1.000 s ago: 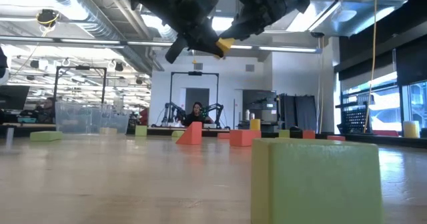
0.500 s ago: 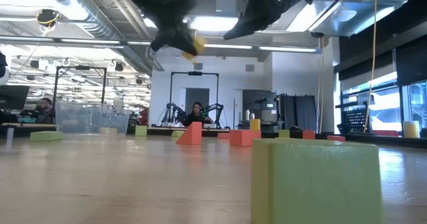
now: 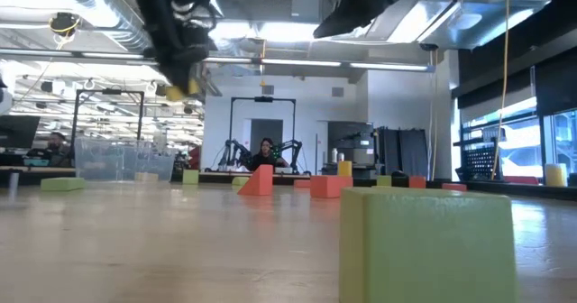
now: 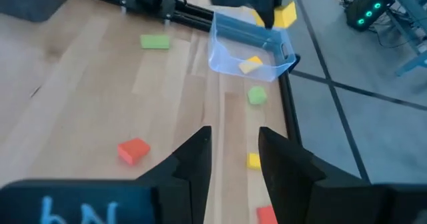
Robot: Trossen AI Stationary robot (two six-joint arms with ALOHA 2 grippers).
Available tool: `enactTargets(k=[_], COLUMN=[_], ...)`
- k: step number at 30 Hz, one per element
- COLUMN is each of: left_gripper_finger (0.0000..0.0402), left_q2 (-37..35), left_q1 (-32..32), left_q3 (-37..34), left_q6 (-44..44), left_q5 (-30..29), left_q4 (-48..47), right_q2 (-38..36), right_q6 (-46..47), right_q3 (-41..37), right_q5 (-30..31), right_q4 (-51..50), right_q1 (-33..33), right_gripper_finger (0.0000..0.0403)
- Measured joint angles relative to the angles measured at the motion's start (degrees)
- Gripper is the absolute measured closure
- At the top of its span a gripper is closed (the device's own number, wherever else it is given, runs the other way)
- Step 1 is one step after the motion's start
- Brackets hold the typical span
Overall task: Sort & place blocks by color
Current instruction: Put the yellow block into the transparent bin
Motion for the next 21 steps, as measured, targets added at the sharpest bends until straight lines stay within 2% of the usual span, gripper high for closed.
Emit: enactTargets(k=[3,7,14,21], left_gripper_finger=[0.0383,0.0383,0.0382,0.0347], left_q2=[0.48,0.78,0.83,0.83], left_q1=[3.57,7.44,12.44,13.72], left_q3=[-0.73,-5.01,-13.93,-15.42], left_q6=[-7.82,-14.51,-19.18,-19.00], left_q5=[0.39,2.99,10.84,10.83], left_q4=[-5.64,-5.75,-1.07,1.90], right_q2=[0.00,0.02,0.02,0.02], right_q6=[0.02,0.01,0.00,-0.09], right_q3=[0.00,0.00,0.00,0.00], right_q5=[-0.11,-0.08,-0.09,-0.09], right_q4=[-1.01,-1.39,-1.59,-1.54], right_q1=[0.02,-0.02,-0.02,-0.02], right_gripper_finger=[0.0279,0.0279,0.0279,0.0279])
